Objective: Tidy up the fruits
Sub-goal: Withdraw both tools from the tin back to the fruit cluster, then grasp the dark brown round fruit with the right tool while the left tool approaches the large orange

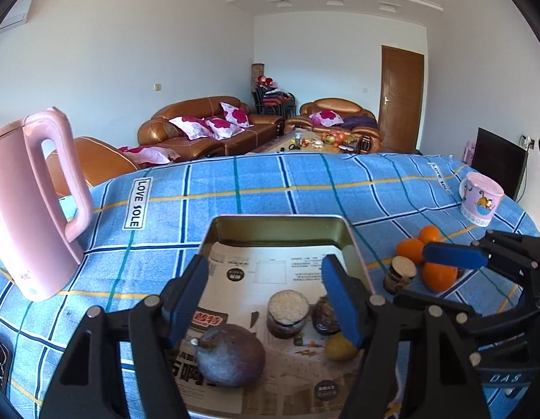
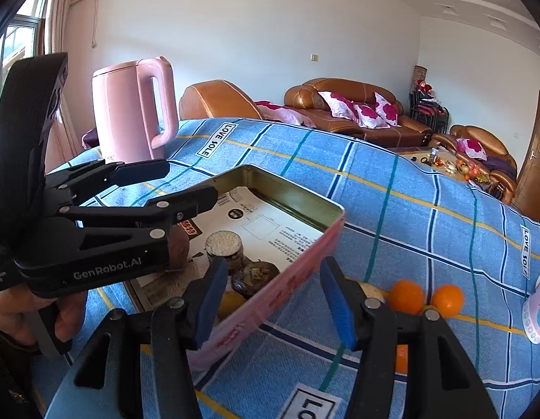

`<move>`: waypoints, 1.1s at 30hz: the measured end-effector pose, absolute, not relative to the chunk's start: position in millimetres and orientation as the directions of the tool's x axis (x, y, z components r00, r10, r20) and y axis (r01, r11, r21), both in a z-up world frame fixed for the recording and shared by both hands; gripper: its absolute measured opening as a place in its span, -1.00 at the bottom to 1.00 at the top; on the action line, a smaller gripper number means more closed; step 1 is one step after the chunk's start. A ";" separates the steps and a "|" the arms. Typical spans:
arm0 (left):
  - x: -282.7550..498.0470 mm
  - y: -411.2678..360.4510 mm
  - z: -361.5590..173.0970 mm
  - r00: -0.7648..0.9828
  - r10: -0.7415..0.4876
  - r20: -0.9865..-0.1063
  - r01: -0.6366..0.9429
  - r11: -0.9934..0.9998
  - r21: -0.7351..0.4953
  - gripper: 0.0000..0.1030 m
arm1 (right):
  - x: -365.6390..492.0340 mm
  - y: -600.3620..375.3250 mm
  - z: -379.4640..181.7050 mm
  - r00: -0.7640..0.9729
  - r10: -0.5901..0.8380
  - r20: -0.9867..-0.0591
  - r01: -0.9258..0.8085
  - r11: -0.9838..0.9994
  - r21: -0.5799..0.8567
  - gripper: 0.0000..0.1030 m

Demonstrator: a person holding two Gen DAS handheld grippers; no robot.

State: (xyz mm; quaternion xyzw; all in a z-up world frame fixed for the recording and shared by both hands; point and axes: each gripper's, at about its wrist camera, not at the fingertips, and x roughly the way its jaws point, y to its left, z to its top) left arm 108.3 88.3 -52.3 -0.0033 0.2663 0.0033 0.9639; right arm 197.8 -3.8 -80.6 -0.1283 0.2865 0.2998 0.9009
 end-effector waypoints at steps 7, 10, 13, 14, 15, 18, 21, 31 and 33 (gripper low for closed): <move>101.2 40.7 -44.9 0.854 -0.065 -0.515 0.094 0.995 0.030 0.35 | 203.5 -66.5 -79.4 0.705 0.397 -0.588 -0.515 0.856 -0.039 0.11; 101.1 18.6 -42.8 0.844 -0.107 -0.525 0.139 0.990 0.021 0.35 | 208.8 -93.7 -80.8 0.727 0.362 -0.583 -0.455 0.890 -0.014 0.12; 104.4 -4.2 -44.6 0.829 -0.139 -0.542 0.180 0.983 0.023 0.35 | 214.2 -115.7 -84.7 0.747 0.314 -0.586 -0.383 0.924 0.007 0.12; 105.9 -11.4 -46.3 0.825 -0.139 -0.548 0.186 0.982 0.030 0.35 | 215.8 -123.3 -86.3 0.750 0.306 -0.587 -0.364 0.931 0.020 0.12; 108.6 -17.7 -48.8 0.819 -0.138 -0.558 0.190 0.981 0.036 0.35 | 216.7 -126.4 -87.6 0.751 0.300 -0.588 -0.351 0.936 0.028 0.12; 115.3 -33.9 -55.8 0.791 -0.165 -0.589 0.216 0.976 0.017 0.26 | 218.9 -137.8 -90.9 0.757 0.280 -0.591 -0.322 0.946 0.035 0.12; 121.0 -49.7 -58.7 0.769 -0.196 -0.609 0.246 0.969 -0.001 0.21 | 221.0 -145.0 -93.1 0.760 0.258 -0.597 -0.299 0.954 0.032 0.12; 149.5 -64.8 -73.5 0.707 -0.200 -0.678 0.269 0.963 -0.004 -0.07 | 224.1 -160.1 -96.7 0.748 0.252 -0.614 -0.278 0.959 0.055 0.12; 148.0 -69.5 -72.7 0.705 -0.219 -0.674 0.284 0.959 -0.014 -0.07 | 228.1 -161.4 -98.0 0.738 0.254 -0.625 -0.276 0.959 0.064 0.12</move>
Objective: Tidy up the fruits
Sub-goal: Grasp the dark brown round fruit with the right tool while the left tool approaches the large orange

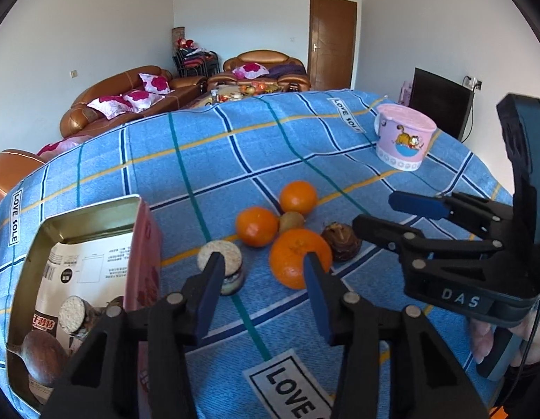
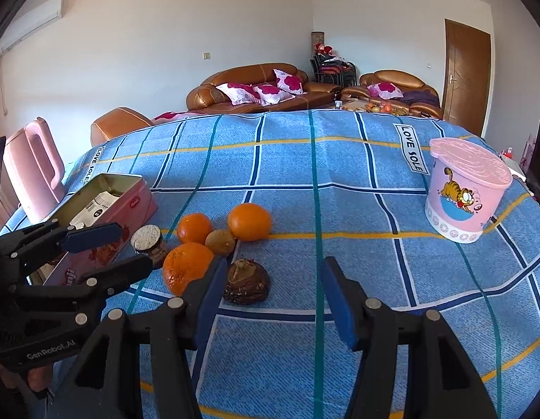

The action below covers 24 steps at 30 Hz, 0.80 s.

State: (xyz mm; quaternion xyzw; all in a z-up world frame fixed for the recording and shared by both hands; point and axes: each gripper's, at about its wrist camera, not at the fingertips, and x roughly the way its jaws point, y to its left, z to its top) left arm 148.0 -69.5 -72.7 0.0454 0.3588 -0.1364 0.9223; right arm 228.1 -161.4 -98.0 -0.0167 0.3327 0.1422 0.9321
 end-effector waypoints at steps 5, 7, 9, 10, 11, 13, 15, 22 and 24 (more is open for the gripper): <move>144.6 -79.6 -74.1 0.708 -0.241 -0.664 0.312 0.950 -0.011 -0.05 | 238.3 -156.5 -103.7 0.700 0.272 -0.661 -0.298 0.952 0.076 0.12; 145.5 -76.1 -76.3 0.704 -0.248 -0.666 0.309 0.951 -0.027 0.00 | 242.7 -152.6 -107.2 0.678 0.284 -0.678 -0.312 0.946 0.084 0.12; 146.9 -72.0 -78.0 0.701 -0.253 -0.667 0.302 0.952 -0.044 0.11 | 247.1 -150.6 -110.4 0.658 0.295 -0.693 -0.320 0.942 0.097 0.11; 147.1 -70.2 -78.4 0.700 -0.258 -0.666 0.302 0.952 -0.052 0.21 | 249.4 -150.8 -111.8 0.648 0.307 -0.697 -0.324 0.939 0.113 0.11; 146.3 -68.5 -78.2 0.702 -0.259 -0.663 0.300 0.952 -0.055 0.22 | 252.1 -151.5 -113.5 0.638 0.313 -0.704 -0.322 0.938 0.126 0.11; 145.8 -69.4 -78.5 0.705 -0.254 -0.662 0.300 0.953 -0.047 0.22 | 258.1 -152.6 -116.8 0.617 0.326 -0.716 -0.318 0.936 0.153 0.11; 146.2 -69.0 -79.4 0.699 -0.262 -0.665 0.305 0.951 -0.055 0.22 | 262.9 -155.3 -120.5 0.589 0.366 -0.721 -0.326 0.923 0.203 0.07; 147.4 -68.1 -81.0 0.694 -0.268 -0.668 0.305 0.950 -0.065 0.23 | 261.5 -146.3 -122.5 0.546 0.428 -0.720 -0.385 0.892 0.238 -0.31; 148.1 -72.9 -81.8 0.691 -0.261 -0.674 0.313 0.949 -0.047 0.19 | 258.1 -148.0 -120.0 0.569 0.416 -0.709 -0.372 0.900 0.229 -0.32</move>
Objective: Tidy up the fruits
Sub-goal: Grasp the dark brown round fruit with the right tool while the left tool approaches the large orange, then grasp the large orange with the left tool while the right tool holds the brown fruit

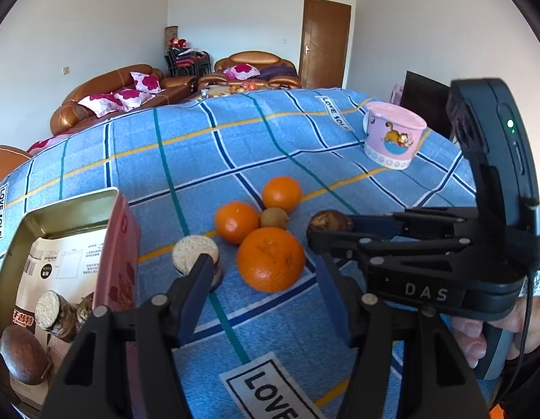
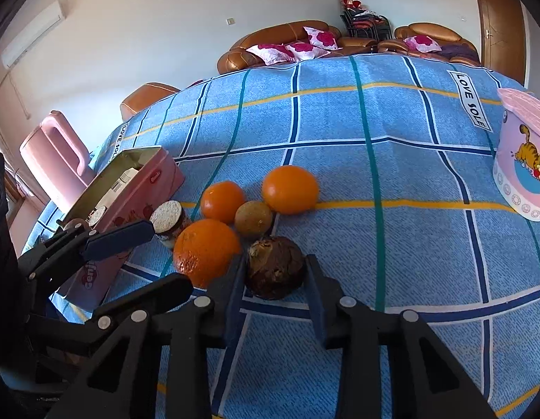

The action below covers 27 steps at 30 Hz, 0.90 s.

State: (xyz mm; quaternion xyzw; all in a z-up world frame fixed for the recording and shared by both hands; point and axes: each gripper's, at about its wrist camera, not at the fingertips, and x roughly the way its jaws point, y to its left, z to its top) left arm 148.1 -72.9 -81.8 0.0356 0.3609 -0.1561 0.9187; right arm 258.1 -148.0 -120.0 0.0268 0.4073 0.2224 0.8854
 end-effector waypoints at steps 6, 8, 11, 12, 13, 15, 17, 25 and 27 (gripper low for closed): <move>152.3 -90.3 -86.8 0.672 -0.242 -0.700 0.337 0.942 -0.002 0.18 | 240.0 -160.9 -103.6 0.697 0.324 -0.639 -0.288 0.943 0.165 -0.32; 156.8 -93.3 -88.8 0.664 -0.227 -0.712 0.329 0.944 0.006 0.10 | 236.4 -165.0 -99.5 0.724 0.306 -0.618 -0.267 0.951 0.158 -0.32; 163.8 -94.3 -89.0 0.669 -0.207 -0.714 0.305 0.952 0.010 0.02 | 235.0 -171.0 -96.6 0.738 0.303 -0.603 -0.252 0.953 0.170 -0.31; 165.4 -93.7 -89.2 0.674 -0.195 -0.713 0.292 0.956 0.015 -0.05 | 236.4 -172.5 -96.4 0.735 0.305 -0.605 -0.252 0.952 0.174 -0.31; 166.5 -93.4 -89.2 0.674 -0.192 -0.713 0.290 0.957 0.016 -0.10 | 237.4 -172.8 -96.5 0.733 0.306 -0.608 -0.251 0.952 0.176 -0.31; 166.4 -92.9 -89.1 0.675 -0.192 -0.713 0.289 0.957 0.016 -0.09 | 238.0 -172.7 -96.8 0.731 0.307 -0.609 -0.255 0.951 0.174 -0.31; 166.6 -93.0 -89.2 0.677 -0.185 -0.712 0.282 0.959 0.019 -0.05 | 238.6 -169.7 -97.9 0.728 0.303 -0.616 -0.259 0.952 0.162 -0.31; 172.4 -90.0 -91.1 0.664 -0.198 -0.721 0.268 0.963 -0.018 -0.07 | 237.2 -164.1 -99.4 0.729 0.288 -0.622 -0.263 0.956 0.134 -0.31; 171.4 -88.3 -91.0 0.663 -0.209 -0.719 0.272 0.962 -0.029 -0.09 | 237.3 -164.1 -99.5 0.728 0.286 -0.623 -0.263 0.956 0.132 -0.31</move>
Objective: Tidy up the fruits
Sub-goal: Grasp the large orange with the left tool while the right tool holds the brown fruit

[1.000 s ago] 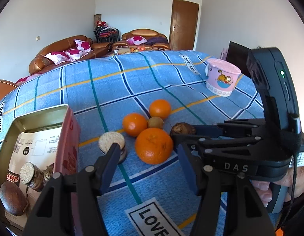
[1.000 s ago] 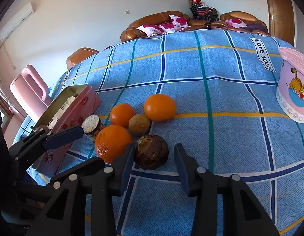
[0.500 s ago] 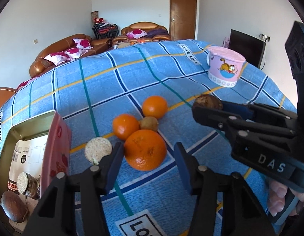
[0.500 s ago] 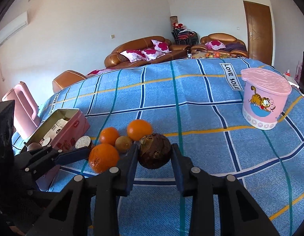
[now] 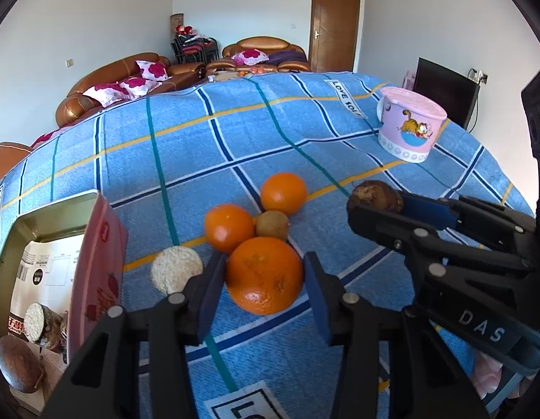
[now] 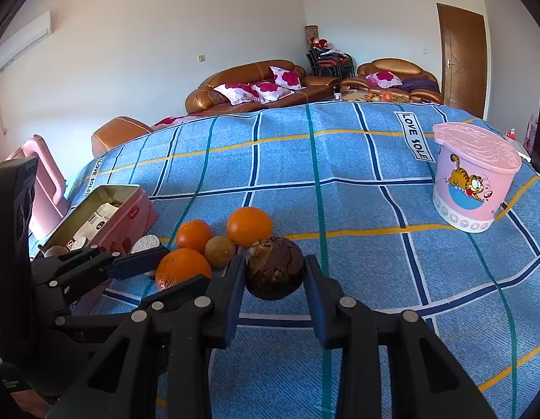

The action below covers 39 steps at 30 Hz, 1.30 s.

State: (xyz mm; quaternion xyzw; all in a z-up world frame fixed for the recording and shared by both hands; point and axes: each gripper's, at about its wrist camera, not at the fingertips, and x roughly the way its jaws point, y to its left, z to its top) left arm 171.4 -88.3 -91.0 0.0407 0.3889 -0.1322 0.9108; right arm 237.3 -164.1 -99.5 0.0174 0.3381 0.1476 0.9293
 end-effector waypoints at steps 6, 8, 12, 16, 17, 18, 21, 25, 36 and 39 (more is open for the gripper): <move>161.9 -83.0 -84.2 0.702 -0.215 -0.679 0.260 0.965 -0.036 -0.10 | 234.0 -164.2 -97.2 0.740 0.293 -0.606 -0.269 0.954 0.132 -0.31; 159.4 -84.4 -81.7 0.719 -0.203 -0.665 0.255 0.967 -0.019 -0.10 | 232.7 -164.9 -96.3 0.744 0.299 -0.598 -0.274 0.952 0.135 -0.31; 154.9 -87.0 -77.6 0.745 -0.185 -0.641 0.251 0.968 0.012 -0.10 | 229.9 -166.3 -94.6 0.751 0.312 -0.582 -0.284 0.948 0.143 -0.31; 151.1 -86.3 -73.8 0.763 -0.178 -0.621 0.247 0.969 0.026 -0.10 | 229.2 -167.2 -93.0 0.756 0.320 -0.572 -0.288 0.946 0.148 -0.31; 150.5 -85.7 -73.1 0.767 -0.177 -0.617 0.246 0.969 0.028 -0.10 | 228.3 -167.3 -92.3 0.758 0.322 -0.567 -0.290 0.946 0.149 -0.31; 149.7 -85.4 -72.6 0.771 -0.176 -0.612 0.244 0.969 0.029 -0.10 | 227.4 -167.1 -91.9 0.761 0.322 -0.563 -0.290 0.945 0.148 -0.31; 147.4 -83.7 -70.8 0.781 -0.177 -0.599 0.242 0.970 0.028 -0.10 | 224.4 -168.2 -90.5 0.767 0.325 -0.553 -0.293 0.945 0.149 -0.31; 144.4 -79.9 -68.0 0.794 -0.188 -0.579 0.238 0.971 0.011 -0.10 | 222.9 -169.0 -90.0 0.770 0.326 -0.549 -0.294 0.944 0.148 -0.31; 137.5 -74.4 -64.2 0.821 -0.190 -0.538 0.222 0.975 -0.007 -0.10 | 214.5 -167.5 -83.9 0.796 0.320 -0.514 -0.302 0.946 0.120 -0.31; 135.3 -74.6 -62.9 0.828 -0.190 -0.528 0.220 0.975 -0.006 -0.10 | 211.4 -166.2 -82.3 0.805 0.318 -0.501 -0.305 0.946 0.110 -0.31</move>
